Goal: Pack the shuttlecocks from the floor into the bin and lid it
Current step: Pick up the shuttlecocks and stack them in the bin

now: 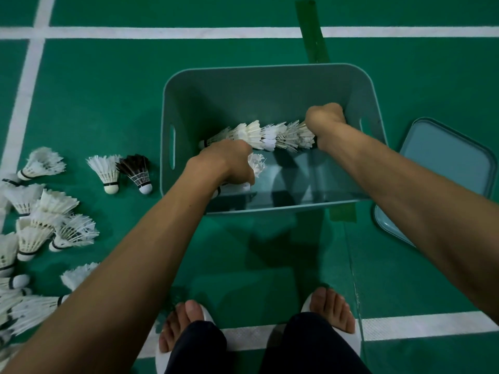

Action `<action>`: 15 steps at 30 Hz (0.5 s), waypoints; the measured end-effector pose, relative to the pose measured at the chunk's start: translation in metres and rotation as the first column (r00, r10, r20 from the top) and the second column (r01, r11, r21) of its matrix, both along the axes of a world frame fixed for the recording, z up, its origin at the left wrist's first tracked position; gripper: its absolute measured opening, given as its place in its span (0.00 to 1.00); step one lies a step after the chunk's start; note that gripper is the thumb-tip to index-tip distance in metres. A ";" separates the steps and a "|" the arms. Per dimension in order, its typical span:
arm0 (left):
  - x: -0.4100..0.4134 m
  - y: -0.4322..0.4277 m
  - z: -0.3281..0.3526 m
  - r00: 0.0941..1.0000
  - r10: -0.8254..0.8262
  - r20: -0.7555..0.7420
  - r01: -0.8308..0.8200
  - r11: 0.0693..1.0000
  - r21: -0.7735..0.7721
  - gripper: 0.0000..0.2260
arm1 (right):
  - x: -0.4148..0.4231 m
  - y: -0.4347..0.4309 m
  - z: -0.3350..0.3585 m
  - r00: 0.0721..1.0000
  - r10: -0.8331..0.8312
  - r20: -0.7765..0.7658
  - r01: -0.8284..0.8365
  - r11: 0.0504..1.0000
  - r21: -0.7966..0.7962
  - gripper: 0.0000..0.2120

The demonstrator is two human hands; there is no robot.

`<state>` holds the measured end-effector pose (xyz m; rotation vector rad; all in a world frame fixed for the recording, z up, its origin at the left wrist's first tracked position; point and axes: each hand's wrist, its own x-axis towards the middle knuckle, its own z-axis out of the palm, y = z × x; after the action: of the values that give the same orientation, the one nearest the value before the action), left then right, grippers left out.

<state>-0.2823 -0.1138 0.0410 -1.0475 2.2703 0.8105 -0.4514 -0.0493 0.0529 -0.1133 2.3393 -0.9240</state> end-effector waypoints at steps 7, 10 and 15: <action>-0.002 -0.001 0.016 0.979 0.134 -0.151 -0.120 0.988 0.099 0.33 | 0.023 0.031 0.015 0.649 0.670 -0.359 -0.694 0.716 0.081 0.16; 0.001 -0.001 0.020 0.975 0.150 -0.162 -0.128 0.981 0.144 0.19 | 0.038 0.034 0.010 0.324 0.888 -0.328 -0.908 0.389 0.156 0.12; 0.008 -0.001 0.010 0.967 0.178 -0.183 -0.144 0.972 0.187 0.14 | 0.045 0.032 -0.005 0.152 0.922 -0.356 -0.923 0.261 0.283 0.05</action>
<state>-0.2740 -0.1150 0.0514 -1.1246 2.2473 1.2058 -0.4063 -0.0177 0.0481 -1.7855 1.9628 -0.1900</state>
